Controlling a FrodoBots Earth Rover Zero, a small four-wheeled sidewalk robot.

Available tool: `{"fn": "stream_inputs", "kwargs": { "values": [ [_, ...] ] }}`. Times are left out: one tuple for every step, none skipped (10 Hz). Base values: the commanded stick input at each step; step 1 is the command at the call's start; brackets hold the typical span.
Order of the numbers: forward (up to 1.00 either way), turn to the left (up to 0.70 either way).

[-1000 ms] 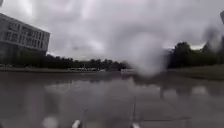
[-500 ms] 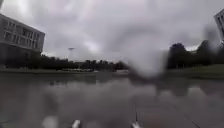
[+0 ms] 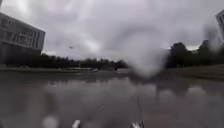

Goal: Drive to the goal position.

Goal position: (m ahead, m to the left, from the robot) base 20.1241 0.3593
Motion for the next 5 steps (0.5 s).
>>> {"fn": "stream_inputs", "kwargs": {
  "values": [
    [0.70,0.00],
    [0.70,0.00],
    [0.70,0.00],
    [0.70,0.00],
    [0.70,0.00]
  ]
}}
